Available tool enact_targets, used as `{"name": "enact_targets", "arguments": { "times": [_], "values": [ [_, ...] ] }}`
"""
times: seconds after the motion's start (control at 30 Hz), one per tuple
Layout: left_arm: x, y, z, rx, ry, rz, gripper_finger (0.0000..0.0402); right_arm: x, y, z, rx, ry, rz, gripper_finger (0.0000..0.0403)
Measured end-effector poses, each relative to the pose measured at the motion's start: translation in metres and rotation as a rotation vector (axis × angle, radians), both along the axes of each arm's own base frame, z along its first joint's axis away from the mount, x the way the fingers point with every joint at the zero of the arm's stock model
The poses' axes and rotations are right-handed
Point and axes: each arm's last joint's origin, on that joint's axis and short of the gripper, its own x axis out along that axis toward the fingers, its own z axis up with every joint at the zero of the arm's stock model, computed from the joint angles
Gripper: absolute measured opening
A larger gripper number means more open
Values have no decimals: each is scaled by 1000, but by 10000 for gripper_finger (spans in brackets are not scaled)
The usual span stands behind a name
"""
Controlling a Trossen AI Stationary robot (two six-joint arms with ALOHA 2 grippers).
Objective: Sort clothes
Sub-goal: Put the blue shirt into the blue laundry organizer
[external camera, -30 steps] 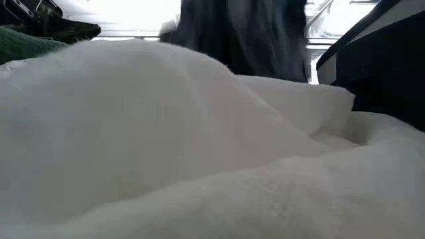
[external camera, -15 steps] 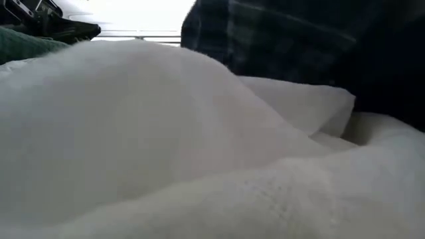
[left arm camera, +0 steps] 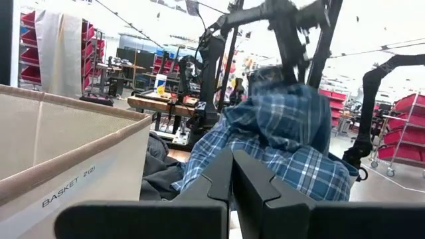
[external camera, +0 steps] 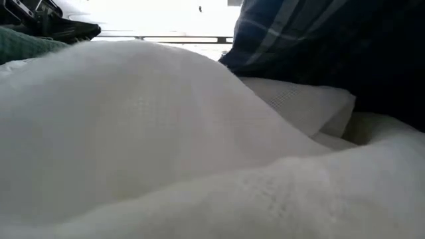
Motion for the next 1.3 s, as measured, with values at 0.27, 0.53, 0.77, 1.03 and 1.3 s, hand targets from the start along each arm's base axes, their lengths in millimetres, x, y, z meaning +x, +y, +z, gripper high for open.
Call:
{"name": "enact_targets", "arguments": {
  "times": [0.27,0.53,0.77,1.03,1.3],
  "values": [
    [0,0,0,0,0,0,0,21,23,-119,107,211,-260,4],
    [0,0,0,0,0,0,0,32,28,-148,173,355,-455,97],
    [0,0,0,0,0,0,0,56,32,-109,408,344,-359,238],
    [0,0,0,0,0,0,0,78,23,-38,612,272,-280,287],
    [0,0,0,0,0,0,0,112,-86,-14,185,31,-678,288]
  ]
}}
